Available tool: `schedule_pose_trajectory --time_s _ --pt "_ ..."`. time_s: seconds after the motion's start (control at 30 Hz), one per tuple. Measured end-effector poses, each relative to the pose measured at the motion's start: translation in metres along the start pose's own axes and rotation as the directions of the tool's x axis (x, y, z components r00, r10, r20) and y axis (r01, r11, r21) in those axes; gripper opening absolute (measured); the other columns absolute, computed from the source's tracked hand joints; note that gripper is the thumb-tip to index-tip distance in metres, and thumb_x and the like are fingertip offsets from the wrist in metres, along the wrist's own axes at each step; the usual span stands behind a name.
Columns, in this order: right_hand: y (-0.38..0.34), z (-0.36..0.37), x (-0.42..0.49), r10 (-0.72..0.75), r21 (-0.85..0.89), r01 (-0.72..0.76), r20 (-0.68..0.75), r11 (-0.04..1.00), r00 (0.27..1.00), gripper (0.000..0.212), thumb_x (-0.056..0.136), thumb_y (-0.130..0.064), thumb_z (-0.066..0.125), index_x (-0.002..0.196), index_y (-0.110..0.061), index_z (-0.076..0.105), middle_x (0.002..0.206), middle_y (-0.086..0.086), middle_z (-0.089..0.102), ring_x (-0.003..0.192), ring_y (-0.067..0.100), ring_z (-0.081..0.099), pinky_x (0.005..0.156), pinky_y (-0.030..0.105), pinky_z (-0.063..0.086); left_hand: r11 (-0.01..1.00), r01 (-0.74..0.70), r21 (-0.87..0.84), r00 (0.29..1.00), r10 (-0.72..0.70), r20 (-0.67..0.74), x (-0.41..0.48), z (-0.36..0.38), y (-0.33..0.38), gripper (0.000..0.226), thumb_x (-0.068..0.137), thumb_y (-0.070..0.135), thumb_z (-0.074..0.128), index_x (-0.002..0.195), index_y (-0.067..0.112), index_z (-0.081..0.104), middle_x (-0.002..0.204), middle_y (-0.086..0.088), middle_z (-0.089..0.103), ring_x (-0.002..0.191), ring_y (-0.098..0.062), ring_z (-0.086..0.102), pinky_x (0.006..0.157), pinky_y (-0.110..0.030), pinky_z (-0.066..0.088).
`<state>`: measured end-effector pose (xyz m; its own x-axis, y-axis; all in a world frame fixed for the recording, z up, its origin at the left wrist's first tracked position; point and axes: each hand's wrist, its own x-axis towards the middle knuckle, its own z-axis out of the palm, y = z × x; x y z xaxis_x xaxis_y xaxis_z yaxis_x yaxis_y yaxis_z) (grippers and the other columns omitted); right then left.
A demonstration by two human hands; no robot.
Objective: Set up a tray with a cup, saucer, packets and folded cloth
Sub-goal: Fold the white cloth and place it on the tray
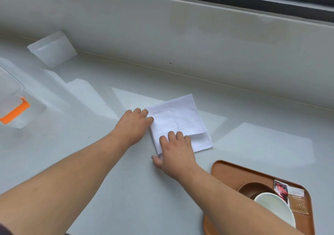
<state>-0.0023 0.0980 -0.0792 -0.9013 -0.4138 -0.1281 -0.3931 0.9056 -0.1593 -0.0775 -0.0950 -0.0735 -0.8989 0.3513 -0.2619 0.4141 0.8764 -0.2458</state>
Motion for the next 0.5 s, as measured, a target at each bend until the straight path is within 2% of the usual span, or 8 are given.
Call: schedule_pose_trajectory --time_s 0.07,0.17,0.2,0.33,0.4,0.5 --pt "-0.007 0.001 0.007 0.003 -0.018 -0.003 0.037 1.0 0.999 0.045 0.081 -0.057 0.06 0.097 -0.015 0.056 0.095 0.007 0.052 0.087 0.032 0.048 0.074 0.044 0.037 0.998 -0.068 0.014 0.997 0.069 -0.02 0.003 -0.001 0.004 0.029 0.092 0.016 0.048 0.116 0.026 0.061 0.116 -0.001 0.057 0.097 -0.025 0.055 0.068 -0.035 0.03" --pt "-0.01 0.002 0.016 0.056 -0.034 -0.054 0.07 0.998 0.996 0.02 0.082 -0.024 0.058 0.099 -0.014 0.057 0.097 0.007 0.054 0.087 0.032 0.05 0.07 0.041 0.03 0.988 -0.15 0.035 0.985 0.152 -0.082 0.009 -0.008 0.005 0.017 0.08 0.008 0.06 0.089 0.021 0.065 0.094 -0.002 0.061 0.082 -0.026 0.056 0.061 -0.035 0.029" --pt "-0.009 0.001 0.018 0.067 -0.046 -0.064 0.081 0.997 0.994 0.018 0.081 -0.015 0.055 0.099 -0.014 0.058 0.096 0.007 0.055 0.086 0.032 0.051 0.069 0.04 0.03 0.985 -0.166 0.039 0.979 0.169 -0.11 0.012 -0.008 0.004 0.016 0.077 0.006 0.062 0.084 0.02 0.065 0.089 -0.002 0.061 0.079 -0.027 0.056 0.06 -0.034 0.03" --pt "0.006 0.0 0.019 0.016 -0.012 -0.015 0.082 1.0 0.997 0.019 0.08 -0.004 0.052 0.094 -0.016 0.055 0.091 0.007 0.054 0.077 0.029 0.046 0.064 0.038 0.031 0.979 -0.205 0.008 0.968 0.204 -0.144 0.021 -0.003 0.003 0.016 0.086 0.009 0.053 0.087 0.021 0.064 0.095 0.0 0.061 0.089 -0.026 0.055 0.066 -0.035 0.033" --pt "0.019 -0.004 0.013 -0.043 0.006 0.043 0.07 0.999 0.997 0.02 0.075 -0.003 0.059 0.085 -0.018 0.049 0.082 0.006 0.052 0.067 0.026 0.037 0.058 0.037 0.03 0.974 -0.223 -0.05 0.965 0.213 -0.155 0.014 0.003 0.003 0.016 0.089 0.015 0.05 0.089 0.019 0.065 0.099 -0.001 0.063 0.094 -0.027 0.057 0.073 -0.037 0.041" --pt "0.04 -0.01 -0.002 -0.13 0.023 0.128 0.111 0.992 0.985 0.024 0.07 -0.003 0.062 0.083 -0.018 0.047 0.076 0.004 0.051 0.062 0.028 0.041 0.053 0.037 0.031 0.953 -0.274 -0.128 0.949 0.246 -0.196 -0.018 0.01 0.008 0.023 0.085 0.025 0.047 0.088 0.016 0.069 0.102 -0.003 0.068 0.096 -0.029 0.063 0.08 -0.043 0.051"
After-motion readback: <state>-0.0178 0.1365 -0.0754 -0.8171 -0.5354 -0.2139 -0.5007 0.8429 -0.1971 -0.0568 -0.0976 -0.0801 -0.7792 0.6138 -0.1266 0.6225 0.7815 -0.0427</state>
